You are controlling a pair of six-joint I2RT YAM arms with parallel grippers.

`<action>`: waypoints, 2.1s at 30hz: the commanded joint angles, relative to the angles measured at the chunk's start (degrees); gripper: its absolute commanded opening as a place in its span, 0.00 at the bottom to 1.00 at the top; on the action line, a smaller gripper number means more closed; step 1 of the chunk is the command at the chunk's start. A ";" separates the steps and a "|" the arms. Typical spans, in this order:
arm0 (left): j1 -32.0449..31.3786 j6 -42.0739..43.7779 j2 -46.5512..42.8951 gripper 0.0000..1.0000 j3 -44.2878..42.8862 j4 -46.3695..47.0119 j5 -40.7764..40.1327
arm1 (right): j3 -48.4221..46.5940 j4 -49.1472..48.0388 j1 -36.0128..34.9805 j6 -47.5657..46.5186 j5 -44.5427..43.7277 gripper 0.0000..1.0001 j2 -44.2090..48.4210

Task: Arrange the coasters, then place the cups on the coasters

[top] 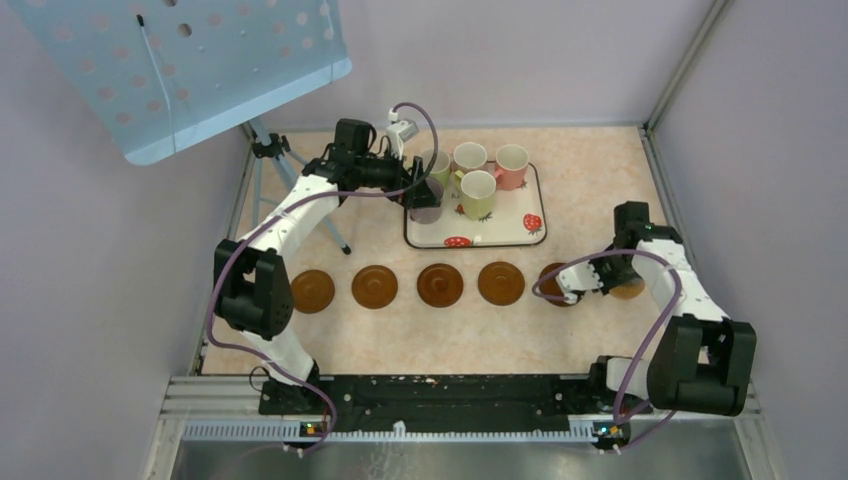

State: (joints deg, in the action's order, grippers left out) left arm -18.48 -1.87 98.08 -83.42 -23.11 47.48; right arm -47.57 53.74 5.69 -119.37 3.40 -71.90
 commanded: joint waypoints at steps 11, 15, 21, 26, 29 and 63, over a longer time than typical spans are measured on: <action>-0.22 -0.24 0.12 0.99 -1.65 2.00 0.24 | -7.22 5.04 -0.60 -28.20 0.98 0.00 -1.34; -0.24 -0.42 0.45 0.99 -1.84 2.06 0.42 | -7.66 6.32 -0.60 -28.34 1.84 0.00 -1.10; -0.24 -0.59 0.64 0.99 -2.31 2.19 0.42 | -6.55 5.94 -0.60 -28.55 1.85 0.00 -1.04; -0.24 -0.67 0.80 0.99 -2.35 2.19 0.33 | -6.13 5.33 -0.60 -28.55 2.12 0.00 -1.24; -0.24 -0.68 0.86 0.99 -2.39 2.27 0.26 | -5.86 5.11 -0.60 -28.68 2.28 0.00 -1.31; -0.24 -0.23 1.49 0.99 -2.86 2.11 0.29 | -1.50 3.23 -0.60 -30.53 2.36 0.32 -0.30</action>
State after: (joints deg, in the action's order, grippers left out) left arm -18.50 -1.89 98.96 -83.70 -23.09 47.09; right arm -48.75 57.54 5.63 -119.44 5.37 -73.80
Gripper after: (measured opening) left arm 0.987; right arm 0.290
